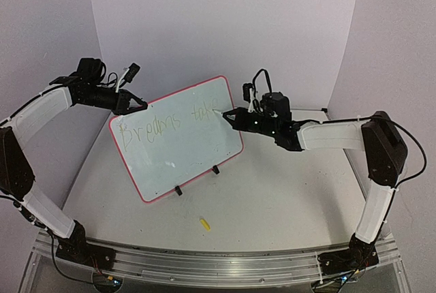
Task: Write a sentence on the whiteboard
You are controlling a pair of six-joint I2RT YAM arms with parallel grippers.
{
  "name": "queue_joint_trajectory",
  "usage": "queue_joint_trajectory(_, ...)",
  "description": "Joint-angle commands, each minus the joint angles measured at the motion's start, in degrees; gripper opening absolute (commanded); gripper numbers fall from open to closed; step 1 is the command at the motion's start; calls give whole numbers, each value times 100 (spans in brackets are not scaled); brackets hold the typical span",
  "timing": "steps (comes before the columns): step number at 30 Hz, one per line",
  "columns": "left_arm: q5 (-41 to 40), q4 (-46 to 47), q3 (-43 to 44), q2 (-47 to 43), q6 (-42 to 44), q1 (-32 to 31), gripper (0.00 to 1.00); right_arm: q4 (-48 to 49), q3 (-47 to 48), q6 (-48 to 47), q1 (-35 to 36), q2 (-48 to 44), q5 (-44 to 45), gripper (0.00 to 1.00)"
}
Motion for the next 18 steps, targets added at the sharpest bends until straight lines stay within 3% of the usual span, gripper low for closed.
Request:
queue_joint_trajectory(1, 236, -289, -145, 143, 261, -173, 0, -64, -134, 38, -17, -53, 91, 0)
queue_joint_trajectory(18, 223, -290, -145, 143, 262, -182, 0, -208, -69, 12, -17, -168, 708, 0)
